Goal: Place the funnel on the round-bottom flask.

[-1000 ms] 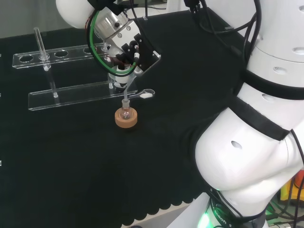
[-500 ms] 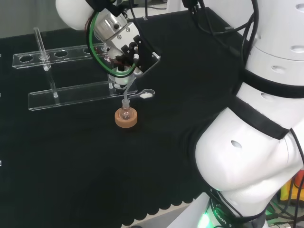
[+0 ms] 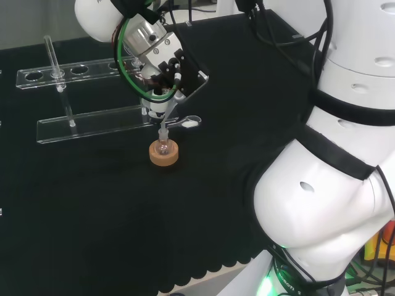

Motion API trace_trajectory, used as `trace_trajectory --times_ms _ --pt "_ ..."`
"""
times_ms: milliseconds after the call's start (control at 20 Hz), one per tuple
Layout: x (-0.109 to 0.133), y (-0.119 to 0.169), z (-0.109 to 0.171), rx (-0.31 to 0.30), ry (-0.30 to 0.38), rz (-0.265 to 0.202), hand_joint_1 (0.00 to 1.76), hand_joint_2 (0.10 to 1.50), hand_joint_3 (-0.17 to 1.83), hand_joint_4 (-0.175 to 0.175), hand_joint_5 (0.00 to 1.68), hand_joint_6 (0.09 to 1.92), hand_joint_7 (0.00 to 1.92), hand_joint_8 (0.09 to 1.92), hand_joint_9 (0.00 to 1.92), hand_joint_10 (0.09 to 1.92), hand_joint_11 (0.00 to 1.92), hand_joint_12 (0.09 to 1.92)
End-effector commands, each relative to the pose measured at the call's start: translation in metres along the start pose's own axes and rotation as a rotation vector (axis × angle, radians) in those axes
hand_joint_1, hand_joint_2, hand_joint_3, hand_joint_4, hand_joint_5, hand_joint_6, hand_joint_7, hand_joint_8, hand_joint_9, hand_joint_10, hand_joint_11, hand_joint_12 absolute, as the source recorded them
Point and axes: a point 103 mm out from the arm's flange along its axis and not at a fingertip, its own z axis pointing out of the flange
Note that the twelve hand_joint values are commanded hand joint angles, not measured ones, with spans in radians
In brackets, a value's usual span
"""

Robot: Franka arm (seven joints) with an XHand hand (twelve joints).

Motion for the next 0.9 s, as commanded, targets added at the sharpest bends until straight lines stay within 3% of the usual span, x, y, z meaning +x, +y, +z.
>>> trace_trajectory --times_ms 50,900 --pt "0.000 0.001 0.001 0.011 -0.004 0.000 0.80 0.75 0.61 -0.002 0.56 0.59 0.51 0.61 0.90 0.41 0.74 1.21" --pt "0.006 0.011 0.011 0.015 -0.007 -0.013 0.80 0.75 0.61 -0.003 0.56 0.59 0.51 0.61 0.90 0.41 0.74 1.21"
